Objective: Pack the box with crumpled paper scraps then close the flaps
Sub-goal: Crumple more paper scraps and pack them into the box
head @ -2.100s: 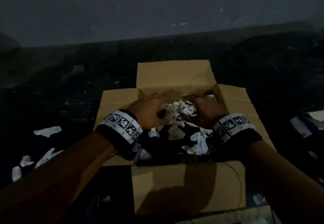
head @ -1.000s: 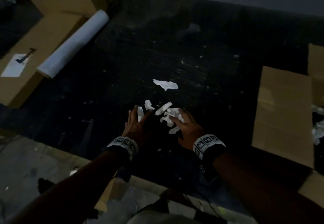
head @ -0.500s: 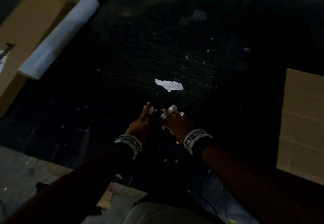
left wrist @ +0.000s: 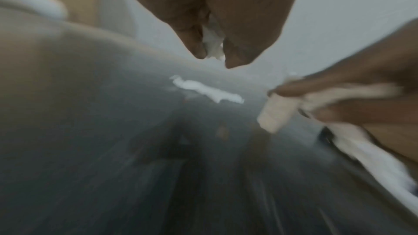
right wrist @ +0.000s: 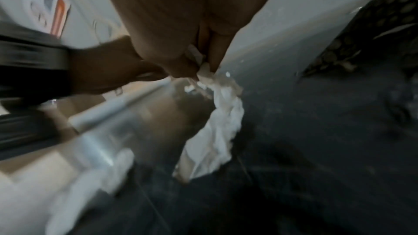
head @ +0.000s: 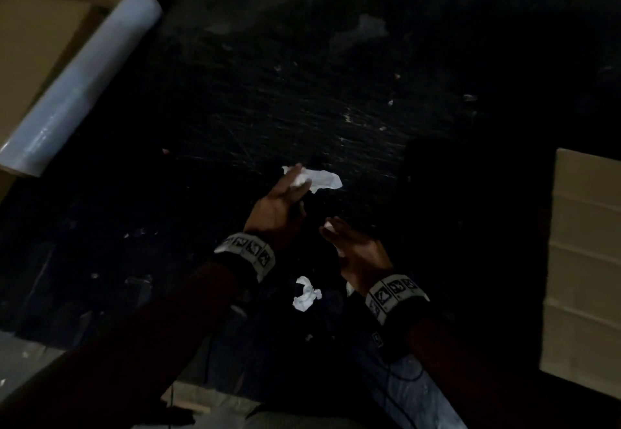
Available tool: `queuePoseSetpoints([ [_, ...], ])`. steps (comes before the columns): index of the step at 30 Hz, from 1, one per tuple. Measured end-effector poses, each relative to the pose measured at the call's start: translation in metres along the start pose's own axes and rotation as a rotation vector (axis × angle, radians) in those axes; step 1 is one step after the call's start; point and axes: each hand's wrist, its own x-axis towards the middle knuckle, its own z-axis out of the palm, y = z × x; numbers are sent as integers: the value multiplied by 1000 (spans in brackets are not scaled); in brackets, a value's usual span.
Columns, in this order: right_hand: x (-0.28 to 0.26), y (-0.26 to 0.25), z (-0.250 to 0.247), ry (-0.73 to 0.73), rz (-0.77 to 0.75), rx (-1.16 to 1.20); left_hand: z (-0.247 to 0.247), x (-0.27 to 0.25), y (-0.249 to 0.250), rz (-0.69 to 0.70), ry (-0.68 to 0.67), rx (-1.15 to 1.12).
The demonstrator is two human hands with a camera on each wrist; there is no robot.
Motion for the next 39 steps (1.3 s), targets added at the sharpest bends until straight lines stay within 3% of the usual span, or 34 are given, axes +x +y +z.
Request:
queuePoseSetpoints([
  [2,-3,-5,-4,42,6,3,3,29,11,44,4,0],
  [5,-10,-12,-11,98,16,-2,13,60,8,26,-168,104],
  [8,-17,-22,-17,94,128,44,19,73,5,8,-305,158],
  [11,-20,-31,-19,91,234,142,16,70,5,56,-244,176],
  [16,-25,-44,-4,58,164,165,7,57,1,76,-167,151],
  [19,-31,-53,11,-80,124,177,-7,40,-3,41,-83,85],
  [23,-41,-49,35,-384,-58,-56,-24,-3,5,1,85,-59],
  [25,-44,-43,45,-488,-101,-136,-29,-30,11,-12,78,-77],
  [30,-38,-40,50,-569,-103,-95,-29,-88,11,-131,35,-92],
  [34,-34,-52,39,-318,-78,29,-29,-116,18,-187,66,-221],
  [37,-33,-55,10,-75,54,149,-25,-118,18,-183,128,-237],
  [39,-36,-53,-15,-15,11,-8,-17,-111,20,-164,140,-289],
])
